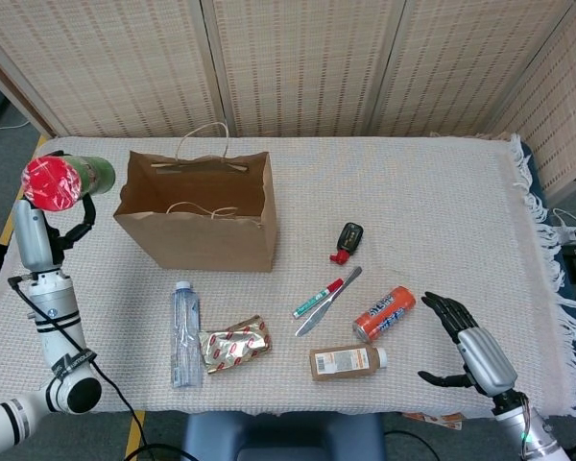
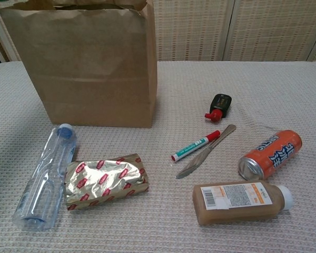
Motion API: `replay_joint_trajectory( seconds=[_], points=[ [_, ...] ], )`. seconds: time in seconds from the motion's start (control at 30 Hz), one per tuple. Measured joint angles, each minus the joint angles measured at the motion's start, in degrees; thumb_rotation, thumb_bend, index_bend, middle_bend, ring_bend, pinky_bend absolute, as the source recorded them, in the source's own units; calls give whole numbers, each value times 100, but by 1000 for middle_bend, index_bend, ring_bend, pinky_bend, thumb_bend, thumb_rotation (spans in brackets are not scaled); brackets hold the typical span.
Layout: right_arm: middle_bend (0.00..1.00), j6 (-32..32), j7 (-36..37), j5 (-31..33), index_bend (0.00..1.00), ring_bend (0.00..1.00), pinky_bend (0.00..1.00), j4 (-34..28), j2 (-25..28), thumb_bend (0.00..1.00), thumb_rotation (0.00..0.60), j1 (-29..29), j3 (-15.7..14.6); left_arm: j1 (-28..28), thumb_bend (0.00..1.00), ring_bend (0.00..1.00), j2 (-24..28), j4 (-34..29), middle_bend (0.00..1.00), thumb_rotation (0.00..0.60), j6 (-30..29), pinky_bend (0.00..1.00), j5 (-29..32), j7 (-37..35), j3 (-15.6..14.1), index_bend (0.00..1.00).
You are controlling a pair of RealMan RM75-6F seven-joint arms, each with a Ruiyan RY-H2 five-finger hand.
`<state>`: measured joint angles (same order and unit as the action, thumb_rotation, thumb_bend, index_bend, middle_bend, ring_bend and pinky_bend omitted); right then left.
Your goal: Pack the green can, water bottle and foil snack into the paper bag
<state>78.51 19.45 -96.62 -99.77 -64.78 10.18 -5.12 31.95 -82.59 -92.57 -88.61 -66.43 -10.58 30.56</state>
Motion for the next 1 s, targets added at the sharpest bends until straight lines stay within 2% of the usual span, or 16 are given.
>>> replay_joint_trajectory(
  seconds=[0.1, 0.37, 0.43, 0.5, 0.57, 0.6, 0.67, 0.73, 0.9, 1.0],
  points=[
    [0, -13, 8, -2, 0, 0, 0, -3, 8, 0, 600, 5, -5, 162, 658, 666, 45, -402, 743, 600, 277, 707, 263, 175, 166, 673],
    [0, -86, 24, 42, 0, 0, 0, -41, 57, 0, 600, 31, -11, 698, 642, 652, -236, -782, 727, 600, 624, 699, 358, 776, 165, 657],
    [0, -97, 25, 48, 0, 0, 0, -47, 63, 0, 600, 32, -14, 755, 602, 588, -269, -773, 645, 600, 751, 649, 316, 868, 45, 583],
    [0, -111, 21, 54, 0, 0, 0, -53, 70, 0, 600, 36, -16, 783, 492, 365, -244, -748, 355, 600, 931, 467, 251, 889, -81, 350],
    [0, -121, 17, 59, 0, 0, 0, -63, 77, 0, 600, 38, -19, 810, 412, 148, -145, -747, 116, 600, 1251, 284, 256, 949, -227, 142],
    [0, -124, 16, 60, 0, 0, 0, -66, 80, 0, 600, 39, -20, 822, 396, 83, -87, -758, 57, 600, 1415, 227, 291, 978, -283, 82],
    [0, -127, 15, 61, 0, 0, 0, -72, 83, 0, 600, 40, -20, 851, 383, 27, 63, -803, 8, 600, 1803, 179, 441, 1045, -394, 29],
    [0, -131, 12, 63, 0, 0, 0, -74, 84, 0, 600, 41, -20, 880, 380, 9, 207, -859, 0, 600, 2075, 162, 648, 1110, -475, 16],
    [0, -152, 2, 67, 0, 0, 0, -75, 84, 0, 600, 44, -27, 913, 386, 0, 382, -948, 0, 600, 2213, 151, 830, 1193, -554, 4],
    [0, -151, -4, 68, 0, 0, 0, -75, 85, 0, 600, 41, -29, 884, 390, 7, 451, -996, 0, 600, 2203, 168, 828, 1165, -557, 41]
  ],
)
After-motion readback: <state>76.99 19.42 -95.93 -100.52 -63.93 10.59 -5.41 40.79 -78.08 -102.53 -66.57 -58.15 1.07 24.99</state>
